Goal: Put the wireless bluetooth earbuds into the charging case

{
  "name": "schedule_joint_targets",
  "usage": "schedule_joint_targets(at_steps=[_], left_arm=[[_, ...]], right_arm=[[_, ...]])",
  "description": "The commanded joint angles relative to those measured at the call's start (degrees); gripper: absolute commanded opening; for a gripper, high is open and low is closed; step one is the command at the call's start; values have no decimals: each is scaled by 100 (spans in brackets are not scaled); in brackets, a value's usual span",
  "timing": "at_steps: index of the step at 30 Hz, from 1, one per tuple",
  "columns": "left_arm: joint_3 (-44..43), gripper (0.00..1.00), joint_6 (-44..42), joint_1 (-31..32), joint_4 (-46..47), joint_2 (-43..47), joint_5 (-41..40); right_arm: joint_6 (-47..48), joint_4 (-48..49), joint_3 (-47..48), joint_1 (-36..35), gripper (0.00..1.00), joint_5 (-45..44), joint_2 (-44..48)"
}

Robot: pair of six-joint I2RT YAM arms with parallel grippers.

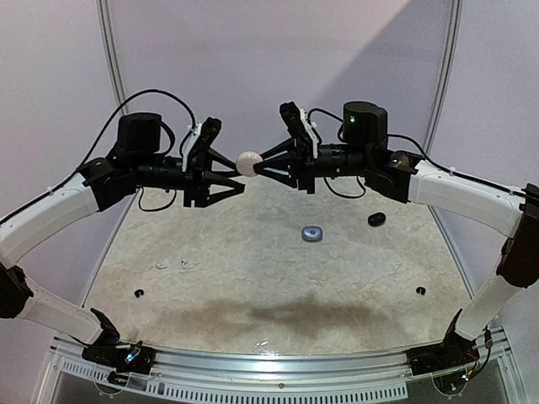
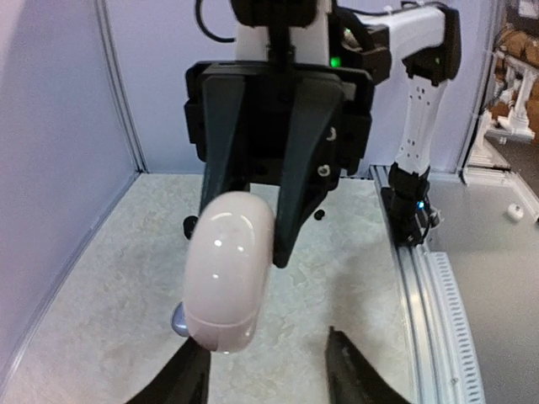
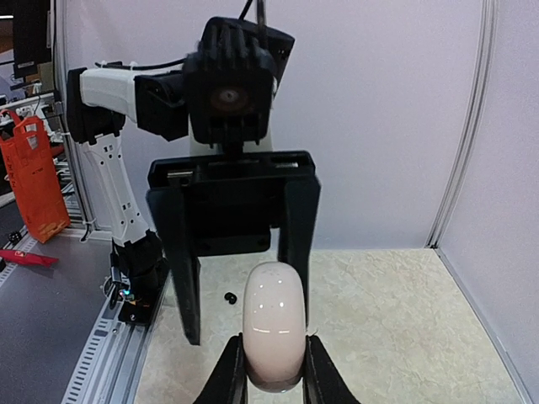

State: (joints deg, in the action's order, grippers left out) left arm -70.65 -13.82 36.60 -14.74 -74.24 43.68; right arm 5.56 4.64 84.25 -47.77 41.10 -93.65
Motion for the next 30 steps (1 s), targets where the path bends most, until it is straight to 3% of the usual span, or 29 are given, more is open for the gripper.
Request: schedule_joint_targets(at_steps=[1,3,9,13,19,25,30], left_arm=[[201,38,914,26,1343,-4,59],[237,33,1129,46,1762,-36,118],[318,32,1361,93,2157,-93,241],[324,21,1364,119,2227,-105,304],[377,40,1344,122,2021,-92,402],[413,37,1365,119,2098,-107,437],[381,26,1360,119,2216,-118,429]], right_arm=[[-325,509,-58,52,0,85,186],[-366,548,-58,53,0,100,164],[-467,656,-90,53,0,141,146],[-520,716,-101,50,0,153,135],[-521,886,-120,46,0,118,218],[-530,950,-110,53,0,153,242],[-530,942,-119,49,0,161,221]])
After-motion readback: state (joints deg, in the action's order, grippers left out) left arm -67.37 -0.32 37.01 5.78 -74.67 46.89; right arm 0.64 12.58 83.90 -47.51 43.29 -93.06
